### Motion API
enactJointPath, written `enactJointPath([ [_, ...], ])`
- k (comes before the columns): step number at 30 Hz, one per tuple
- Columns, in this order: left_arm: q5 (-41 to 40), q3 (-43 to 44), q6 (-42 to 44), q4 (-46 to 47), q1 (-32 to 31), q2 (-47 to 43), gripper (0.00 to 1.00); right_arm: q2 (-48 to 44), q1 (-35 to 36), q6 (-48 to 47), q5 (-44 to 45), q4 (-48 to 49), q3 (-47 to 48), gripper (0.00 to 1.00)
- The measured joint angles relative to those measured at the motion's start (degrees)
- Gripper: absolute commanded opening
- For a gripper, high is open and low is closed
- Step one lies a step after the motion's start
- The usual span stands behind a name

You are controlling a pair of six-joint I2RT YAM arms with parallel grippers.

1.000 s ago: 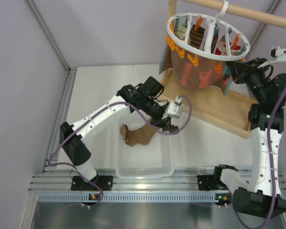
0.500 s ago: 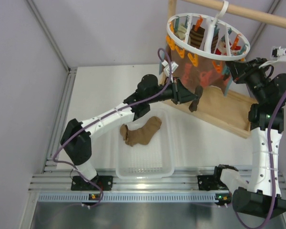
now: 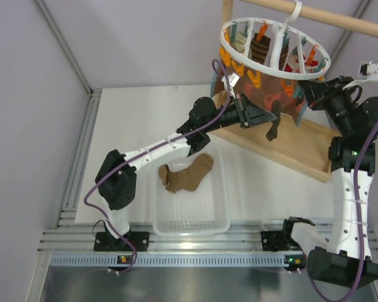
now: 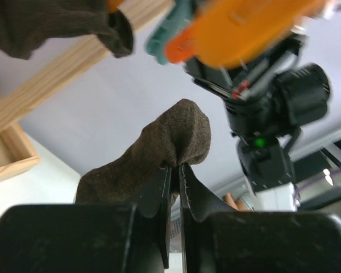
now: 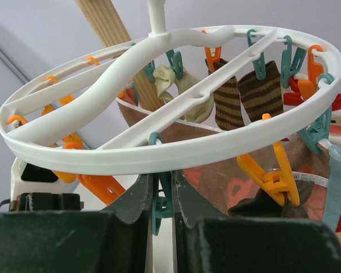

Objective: Clip the socks to the hanger
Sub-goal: Place the sock in the bin.

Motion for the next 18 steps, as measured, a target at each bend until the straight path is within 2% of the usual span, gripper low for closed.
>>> enactJointPath([
  [4, 8.3, -4.7, -2.6, 9.6, 0.3, -1.9, 0.00, 0.0, 0.0, 0.0, 0.0, 0.0, 0.0, 0.00],
  [7, 19.1, -5.3, -10.0, 22.4, 0.1, -1.9, 0.00, 0.0, 0.0, 0.0, -0.1, 0.0, 0.0, 0.00],
  [10, 25.7, -5.3, -17.1, 31.0, -0.4, -2.2, 0.00, 0.0, 0.0, 0.0, -0.1, 0.0, 0.0, 0.00],
  [13, 30.4, -5.7, -21.0, 34.4, -1.6, -2.9, 0.00, 0.0, 0.0, 0.0, -0.1, 0.0, 0.0, 0.00],
  [18, 37.5, -5.6, -21.5, 36.7, -4.3, -4.6, 0.00, -0.1, 0.0, 0.0, 0.0, 0.0, 0.0, 0.00],
])
